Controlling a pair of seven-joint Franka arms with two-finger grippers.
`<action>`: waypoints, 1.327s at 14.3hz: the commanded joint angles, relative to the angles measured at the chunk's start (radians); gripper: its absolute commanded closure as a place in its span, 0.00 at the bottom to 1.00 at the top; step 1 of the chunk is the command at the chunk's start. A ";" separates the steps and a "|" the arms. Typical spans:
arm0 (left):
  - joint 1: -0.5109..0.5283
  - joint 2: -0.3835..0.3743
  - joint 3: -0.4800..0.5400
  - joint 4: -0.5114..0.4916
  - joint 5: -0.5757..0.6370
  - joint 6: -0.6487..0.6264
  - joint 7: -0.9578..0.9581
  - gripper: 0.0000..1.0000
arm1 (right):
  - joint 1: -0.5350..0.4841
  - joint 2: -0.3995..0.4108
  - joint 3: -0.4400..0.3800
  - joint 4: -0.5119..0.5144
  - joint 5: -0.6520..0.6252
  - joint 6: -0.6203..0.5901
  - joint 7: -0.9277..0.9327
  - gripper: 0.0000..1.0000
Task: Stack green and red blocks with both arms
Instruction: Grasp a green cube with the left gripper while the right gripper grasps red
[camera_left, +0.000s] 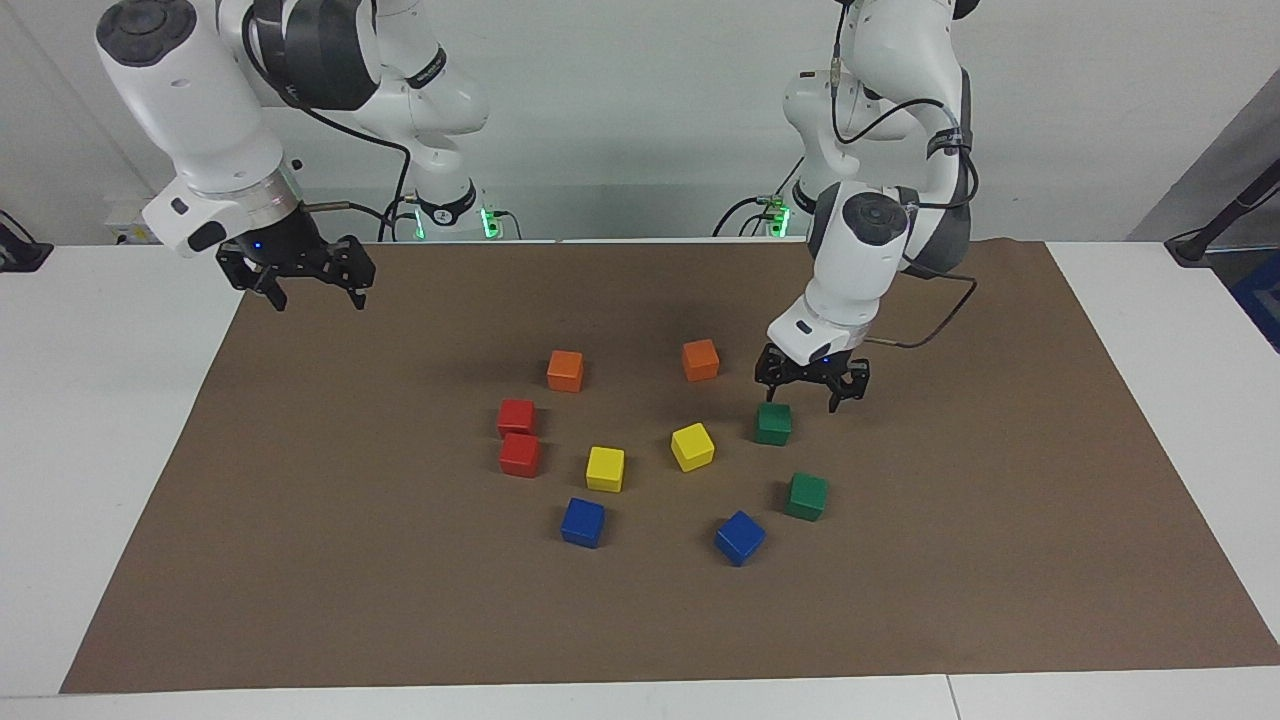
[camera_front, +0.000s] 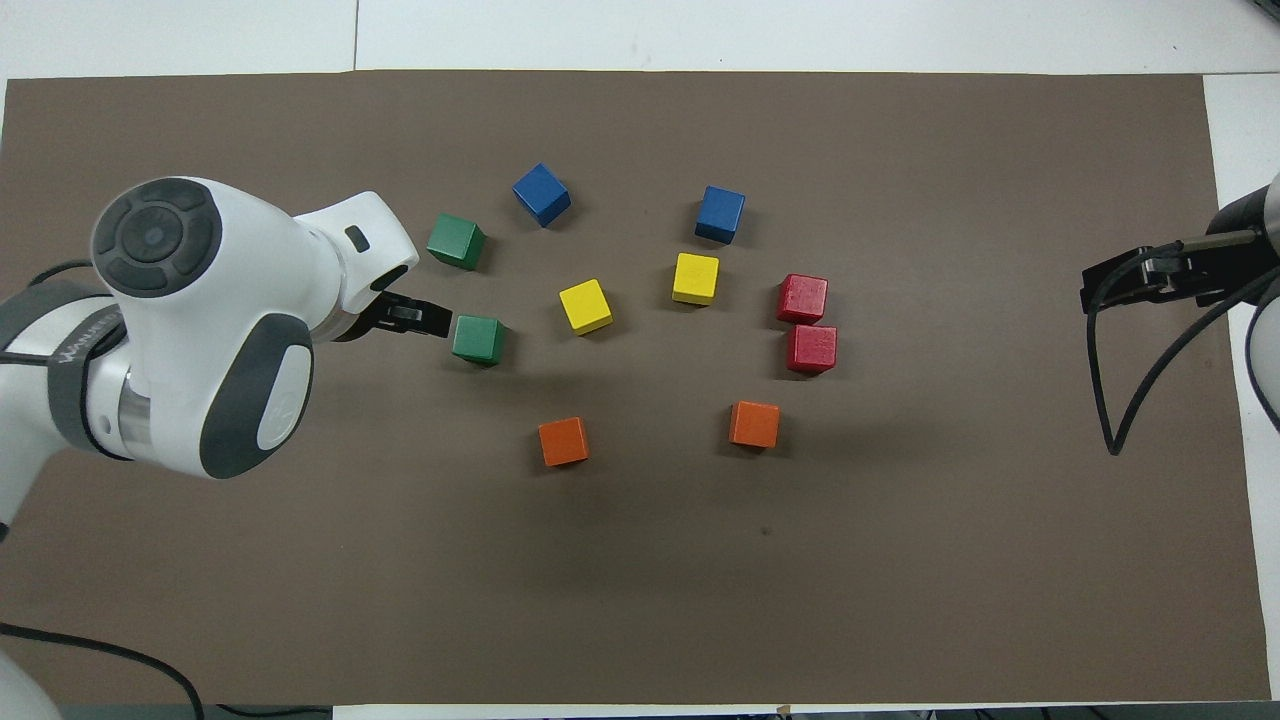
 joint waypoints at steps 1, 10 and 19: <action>-0.018 0.039 0.017 -0.025 -0.011 0.072 -0.010 0.00 | 0.043 -0.003 0.009 -0.096 0.013 0.120 0.082 0.00; -0.038 0.099 0.017 -0.042 -0.011 0.146 -0.040 0.06 | 0.224 0.084 0.009 -0.313 0.013 0.478 0.383 0.00; -0.037 0.116 0.018 -0.040 -0.011 0.148 -0.076 1.00 | 0.267 0.180 0.009 -0.377 0.013 0.625 0.573 0.00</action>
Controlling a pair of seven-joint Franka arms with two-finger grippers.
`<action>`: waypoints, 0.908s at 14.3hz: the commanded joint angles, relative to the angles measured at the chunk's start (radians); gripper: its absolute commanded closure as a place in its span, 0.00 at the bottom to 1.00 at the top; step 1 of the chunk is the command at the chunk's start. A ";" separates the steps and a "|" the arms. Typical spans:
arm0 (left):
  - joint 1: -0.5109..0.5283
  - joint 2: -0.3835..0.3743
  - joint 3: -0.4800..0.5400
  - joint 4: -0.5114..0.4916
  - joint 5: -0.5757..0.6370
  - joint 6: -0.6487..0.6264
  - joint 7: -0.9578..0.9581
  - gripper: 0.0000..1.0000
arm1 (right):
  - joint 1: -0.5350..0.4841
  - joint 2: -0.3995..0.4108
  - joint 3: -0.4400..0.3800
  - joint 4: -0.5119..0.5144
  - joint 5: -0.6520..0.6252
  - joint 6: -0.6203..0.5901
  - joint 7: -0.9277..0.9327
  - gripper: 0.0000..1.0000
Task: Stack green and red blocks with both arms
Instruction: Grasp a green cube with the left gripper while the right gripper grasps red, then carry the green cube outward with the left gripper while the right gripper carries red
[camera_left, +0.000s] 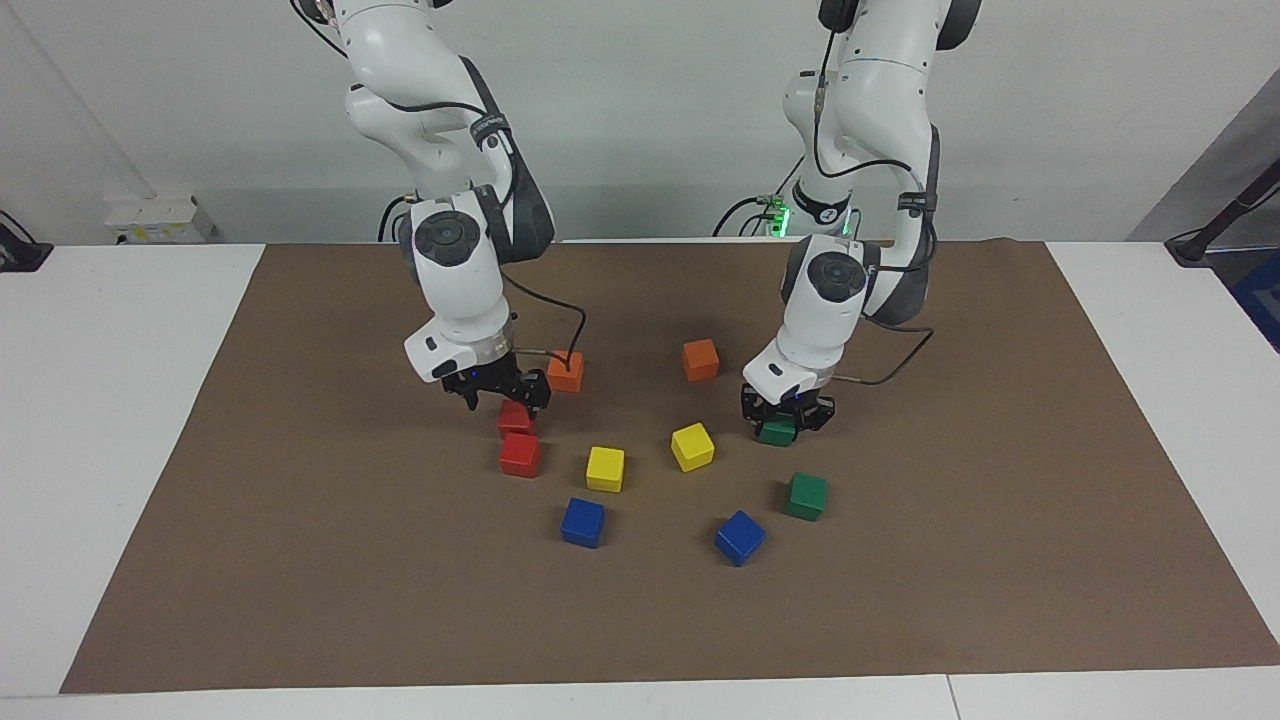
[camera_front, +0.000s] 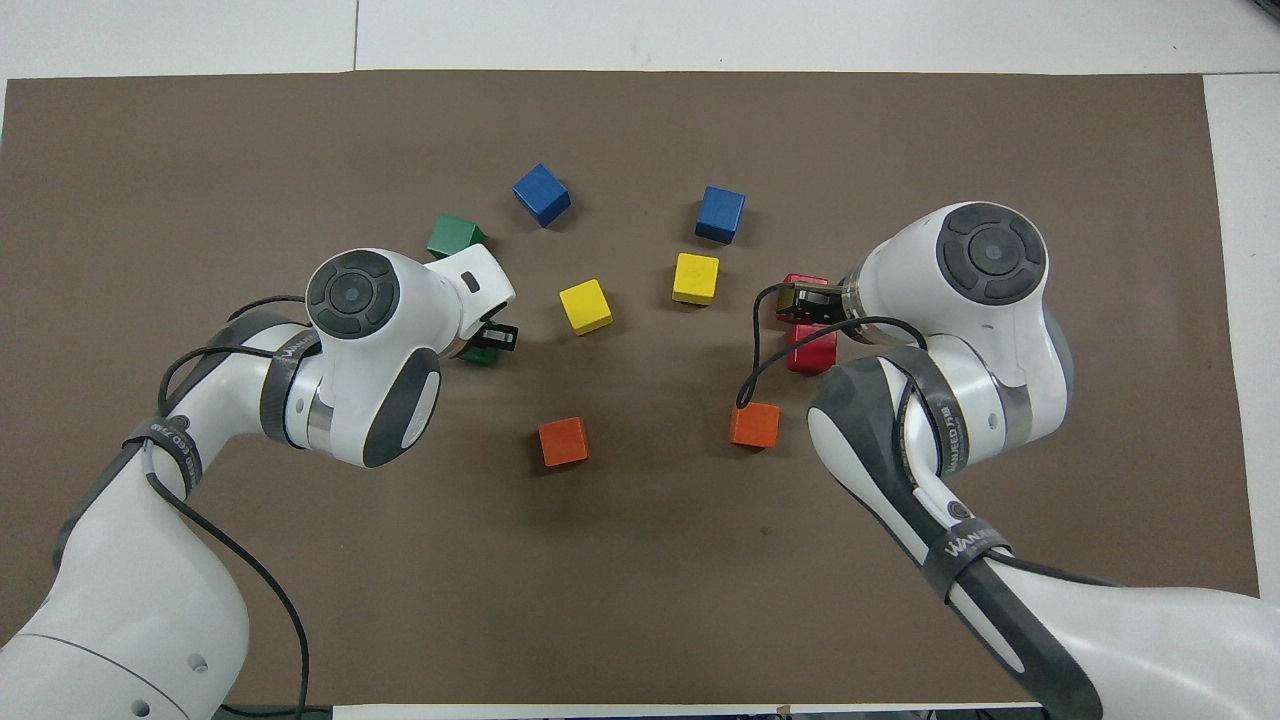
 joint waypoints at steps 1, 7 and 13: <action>-0.008 -0.017 0.017 0.004 -0.011 -0.024 -0.037 1.00 | 0.003 -0.008 0.000 -0.048 0.009 0.033 0.041 0.00; 0.224 -0.129 0.020 0.059 -0.010 -0.245 0.016 1.00 | 0.003 -0.010 0.001 -0.089 0.009 0.048 0.036 0.00; 0.549 -0.150 0.020 -0.010 -0.010 -0.243 0.409 1.00 | 0.024 0.016 0.001 -0.117 0.009 0.146 0.041 0.00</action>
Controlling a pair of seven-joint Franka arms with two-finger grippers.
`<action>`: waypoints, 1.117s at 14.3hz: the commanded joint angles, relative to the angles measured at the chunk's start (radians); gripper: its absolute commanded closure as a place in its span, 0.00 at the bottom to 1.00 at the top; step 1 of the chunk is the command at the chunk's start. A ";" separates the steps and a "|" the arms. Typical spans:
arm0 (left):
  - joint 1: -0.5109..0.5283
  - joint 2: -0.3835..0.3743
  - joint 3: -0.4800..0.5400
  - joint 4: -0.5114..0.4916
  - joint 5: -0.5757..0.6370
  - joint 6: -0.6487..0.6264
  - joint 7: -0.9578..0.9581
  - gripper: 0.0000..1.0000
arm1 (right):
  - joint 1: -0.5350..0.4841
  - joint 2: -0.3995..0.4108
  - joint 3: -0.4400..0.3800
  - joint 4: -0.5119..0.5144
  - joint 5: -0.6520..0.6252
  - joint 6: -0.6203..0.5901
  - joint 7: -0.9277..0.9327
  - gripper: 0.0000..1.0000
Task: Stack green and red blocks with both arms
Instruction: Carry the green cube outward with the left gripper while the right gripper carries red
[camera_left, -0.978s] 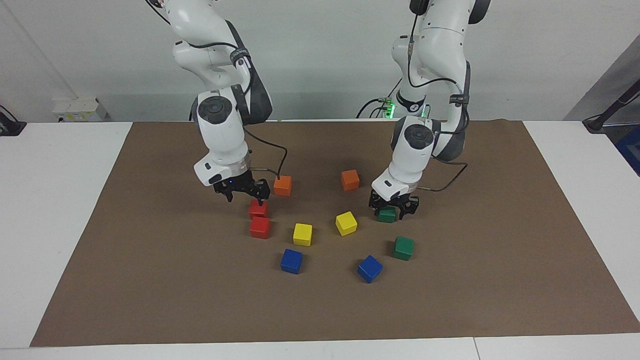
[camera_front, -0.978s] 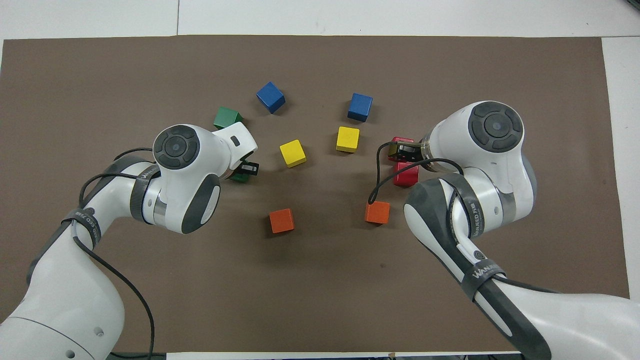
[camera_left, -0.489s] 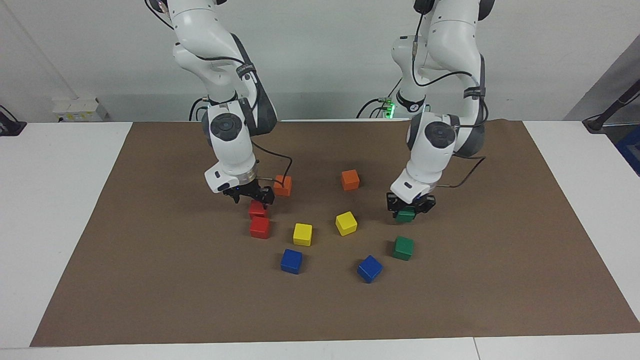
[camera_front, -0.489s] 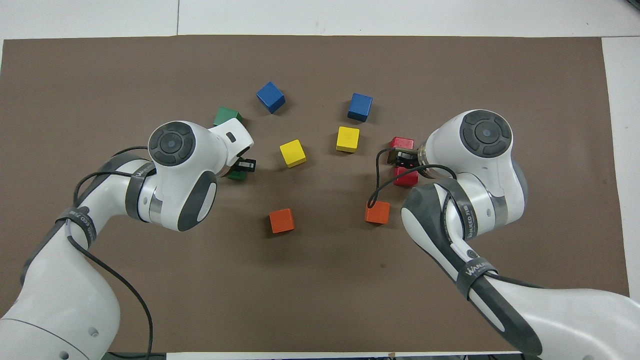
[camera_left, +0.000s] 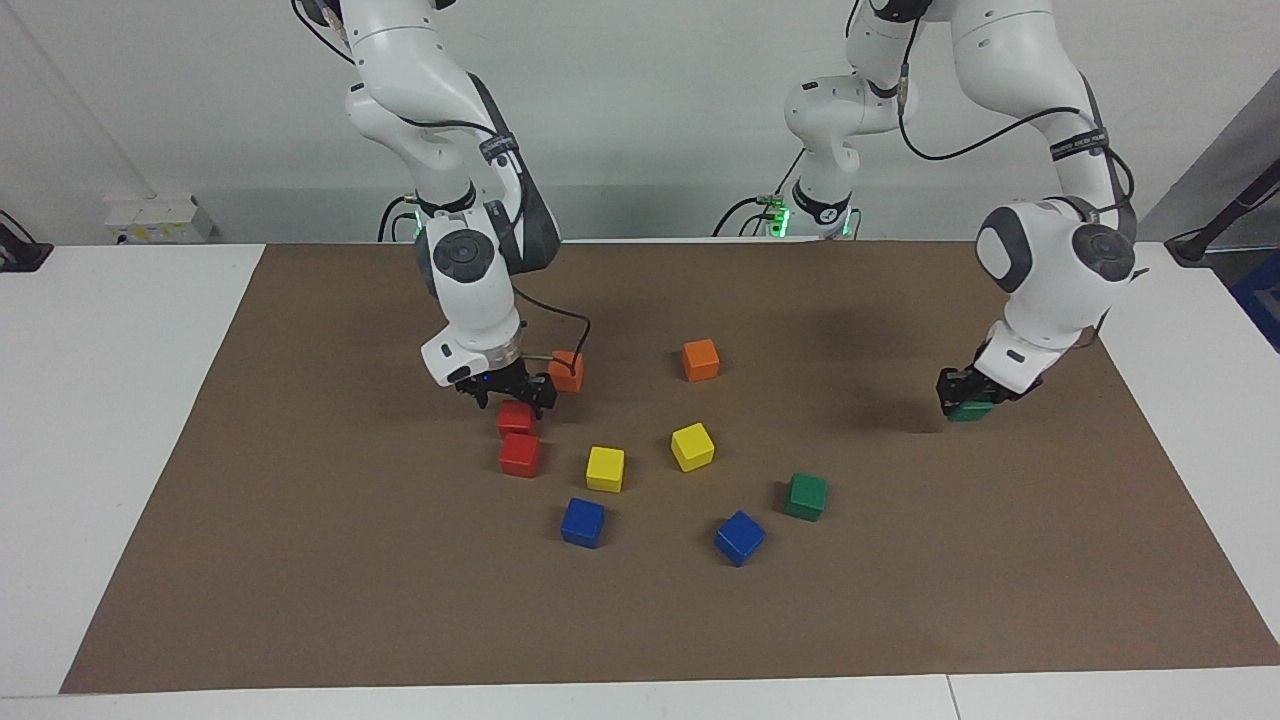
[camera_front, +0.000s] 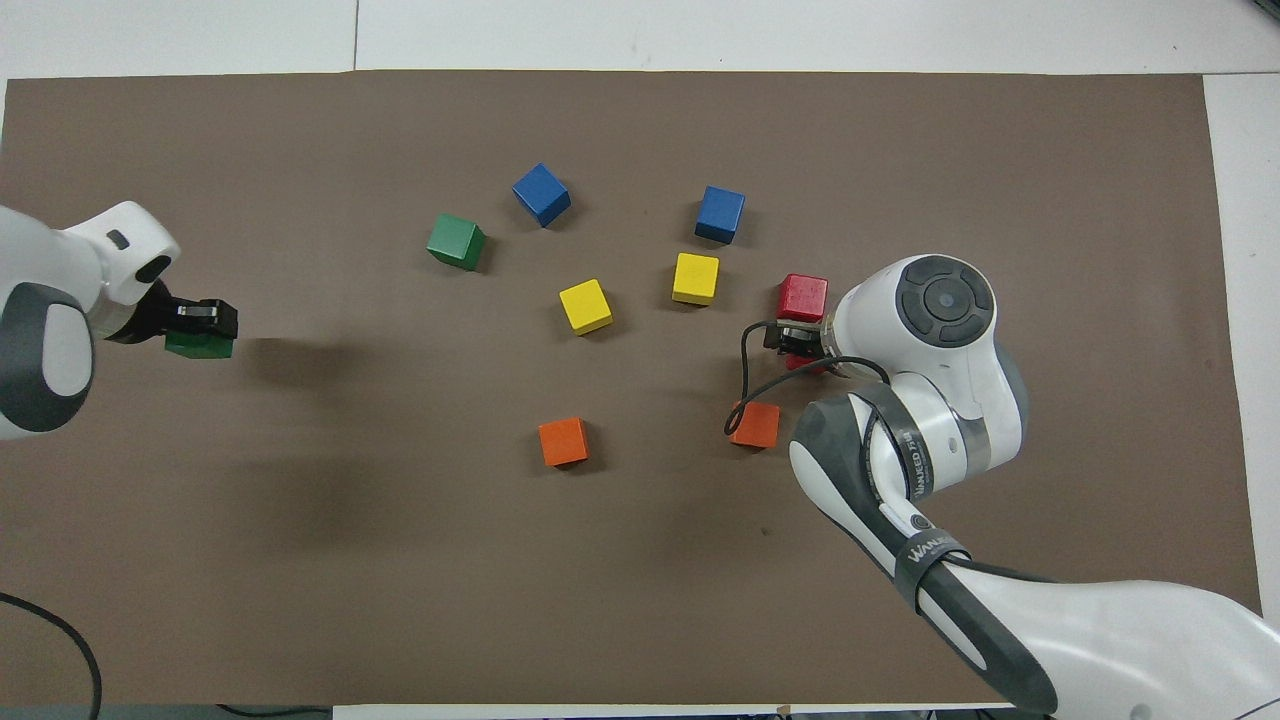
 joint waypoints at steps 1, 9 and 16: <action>0.060 -0.028 -0.015 -0.058 -0.010 0.026 0.074 1.00 | 0.001 0.014 0.000 -0.013 0.009 0.052 0.020 0.00; 0.125 0.018 -0.015 -0.115 -0.036 0.143 0.122 1.00 | -0.002 0.032 -0.001 0.003 0.009 0.041 -0.003 0.71; 0.125 0.022 -0.015 -0.164 -0.050 0.237 0.134 0.92 | -0.171 0.014 -0.001 0.318 0.011 -0.324 -0.306 0.82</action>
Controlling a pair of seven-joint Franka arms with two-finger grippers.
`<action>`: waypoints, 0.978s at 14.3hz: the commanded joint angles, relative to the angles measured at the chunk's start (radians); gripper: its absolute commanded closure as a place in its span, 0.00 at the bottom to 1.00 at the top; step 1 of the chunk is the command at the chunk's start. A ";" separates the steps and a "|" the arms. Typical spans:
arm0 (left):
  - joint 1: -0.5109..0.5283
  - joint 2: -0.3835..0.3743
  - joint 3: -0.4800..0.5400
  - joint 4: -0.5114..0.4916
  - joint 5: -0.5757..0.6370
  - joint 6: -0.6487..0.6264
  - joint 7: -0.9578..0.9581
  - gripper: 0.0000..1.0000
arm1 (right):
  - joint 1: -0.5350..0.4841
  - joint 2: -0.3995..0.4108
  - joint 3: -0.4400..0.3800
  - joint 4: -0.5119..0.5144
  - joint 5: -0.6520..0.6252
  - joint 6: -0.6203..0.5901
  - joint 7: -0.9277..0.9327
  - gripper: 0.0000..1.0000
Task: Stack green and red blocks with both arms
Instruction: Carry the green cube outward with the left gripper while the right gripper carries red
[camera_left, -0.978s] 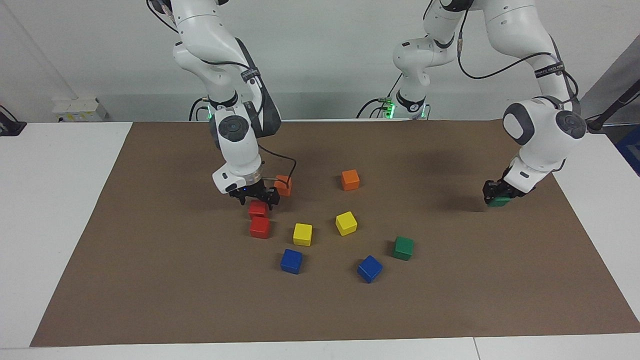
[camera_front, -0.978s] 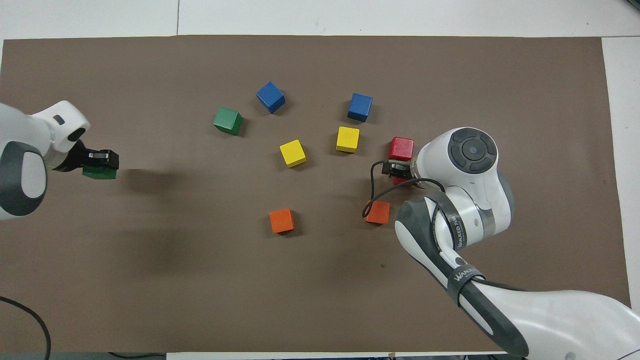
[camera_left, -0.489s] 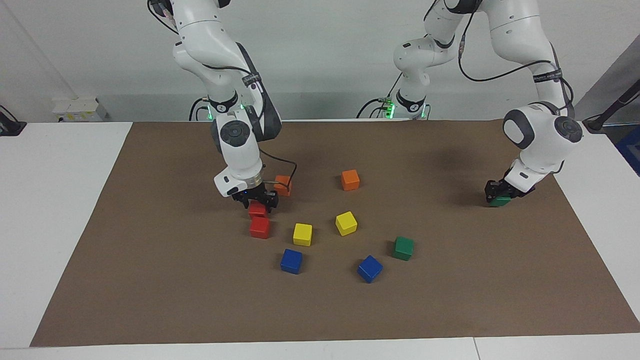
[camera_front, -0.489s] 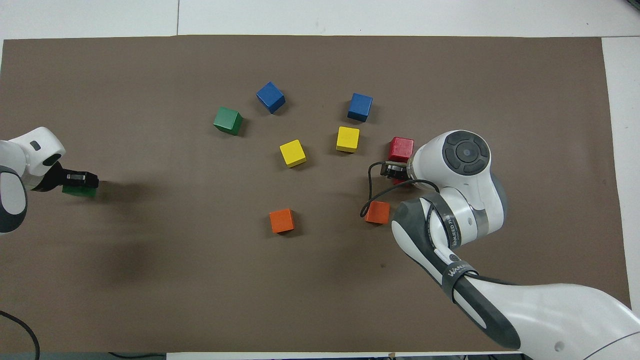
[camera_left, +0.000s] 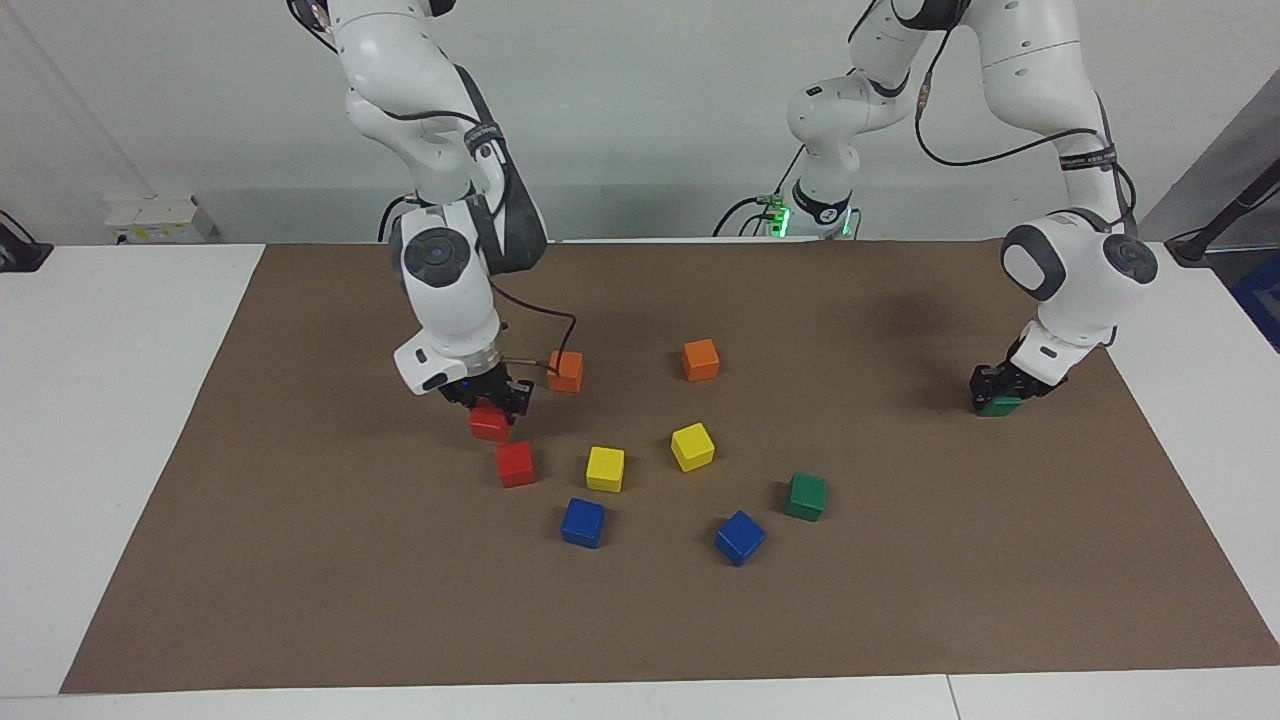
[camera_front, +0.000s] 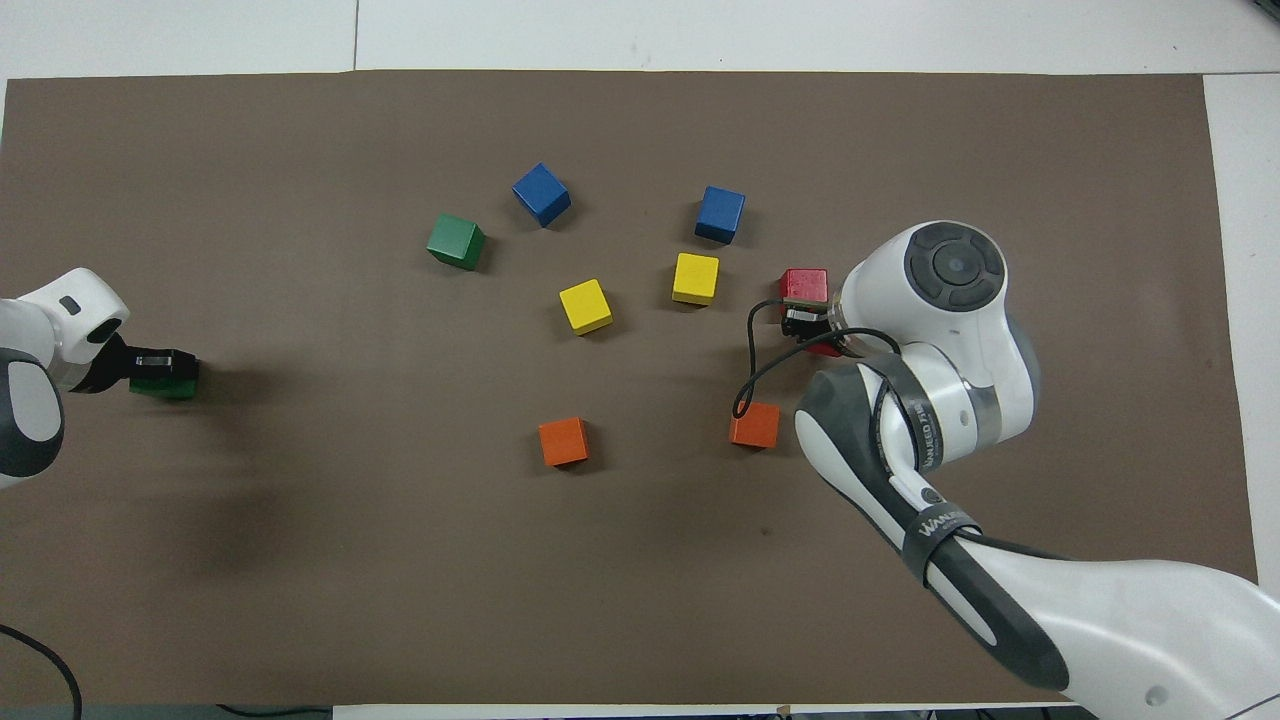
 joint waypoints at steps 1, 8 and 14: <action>0.004 -0.004 -0.009 -0.018 -0.017 0.031 0.023 0.01 | -0.140 0.002 0.009 0.075 0.034 -0.048 -0.252 0.82; -0.022 -0.005 -0.009 0.158 -0.006 -0.132 0.055 0.00 | -0.338 0.001 0.004 -0.003 0.100 0.062 -0.673 0.82; -0.235 0.027 -0.009 0.304 -0.009 -0.197 -0.349 0.00 | -0.338 -0.042 0.001 -0.164 0.085 0.176 -0.674 0.81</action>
